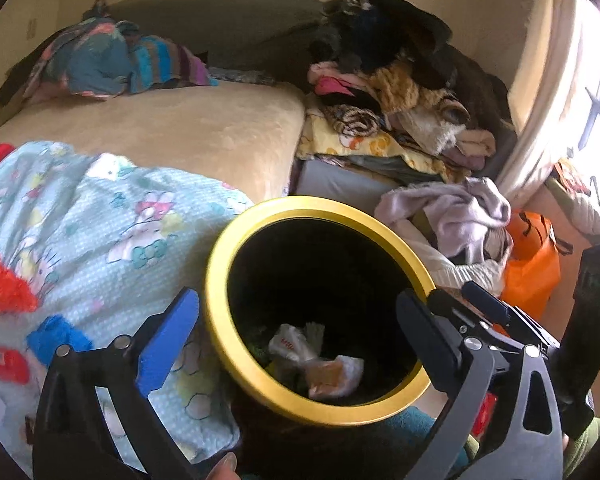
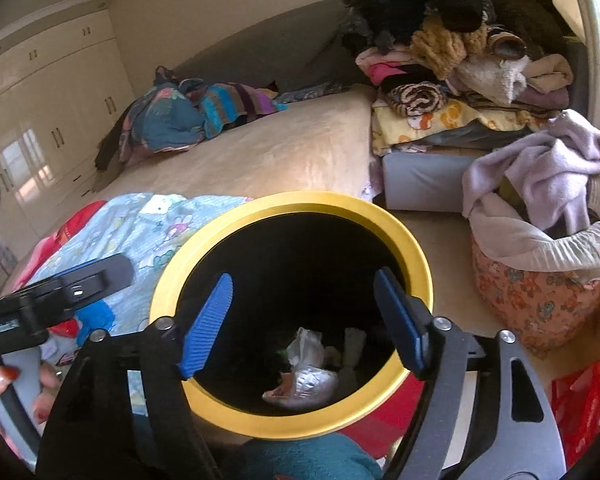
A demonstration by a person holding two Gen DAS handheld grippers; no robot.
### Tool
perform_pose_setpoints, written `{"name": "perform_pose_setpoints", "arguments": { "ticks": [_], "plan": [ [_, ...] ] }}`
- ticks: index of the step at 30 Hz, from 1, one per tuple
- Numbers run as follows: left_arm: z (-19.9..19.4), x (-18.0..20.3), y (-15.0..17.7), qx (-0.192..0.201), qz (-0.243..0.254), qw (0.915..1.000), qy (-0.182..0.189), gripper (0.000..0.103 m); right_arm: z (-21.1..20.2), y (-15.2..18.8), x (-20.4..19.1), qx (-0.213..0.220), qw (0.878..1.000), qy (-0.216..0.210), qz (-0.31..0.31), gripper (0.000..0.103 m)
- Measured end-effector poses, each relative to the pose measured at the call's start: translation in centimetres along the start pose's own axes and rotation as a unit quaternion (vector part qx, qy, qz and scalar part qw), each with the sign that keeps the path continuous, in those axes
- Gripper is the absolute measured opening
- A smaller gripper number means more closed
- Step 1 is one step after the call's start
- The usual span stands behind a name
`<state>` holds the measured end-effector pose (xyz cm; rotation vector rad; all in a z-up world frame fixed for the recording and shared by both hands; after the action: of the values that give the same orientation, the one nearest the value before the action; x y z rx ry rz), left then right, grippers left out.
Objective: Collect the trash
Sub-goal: 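Open both grippers to drop the bags into the bin, then move both tools back toward the remaining trash on the bed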
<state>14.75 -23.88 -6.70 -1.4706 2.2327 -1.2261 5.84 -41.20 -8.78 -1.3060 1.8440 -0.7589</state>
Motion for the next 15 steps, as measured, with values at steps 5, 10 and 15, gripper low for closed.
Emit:
{"name": "perform_pose_setpoints", "arguments": {
  "ticks": [5, 10, 15],
  "plan": [
    [-1.9, -1.3, 0.6, 0.019, -0.010, 0.9996, -0.019, 0.096, -0.3, 0.1, -0.2, 0.005, 1.000, 0.006, -0.008, 0.068],
    [-3.7, -2.0, 1.1, 0.035, -0.010, 0.9988, -0.034, 0.096, -0.8, -0.1, -1.1, 0.018, 1.000, 0.006, -0.024, 0.068],
    [-5.8, -3.0, 1.5, 0.055, -0.014, 0.9972, -0.049, 0.096, -1.4, -0.2, -2.2, 0.026, 0.999, -0.001, -0.038, 0.069]
  ]
}}
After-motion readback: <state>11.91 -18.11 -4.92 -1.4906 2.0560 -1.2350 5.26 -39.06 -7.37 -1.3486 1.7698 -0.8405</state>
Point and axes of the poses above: each gripper's, at about its wrist camera, not at the fingertips, and z roughly the way its jaws point, x to its right, y to its underside, the point moved 1 cm from there along z, roughly the way its jaws point, and after that the axes turned 3 degrees about -z, right-handed, at the moved point
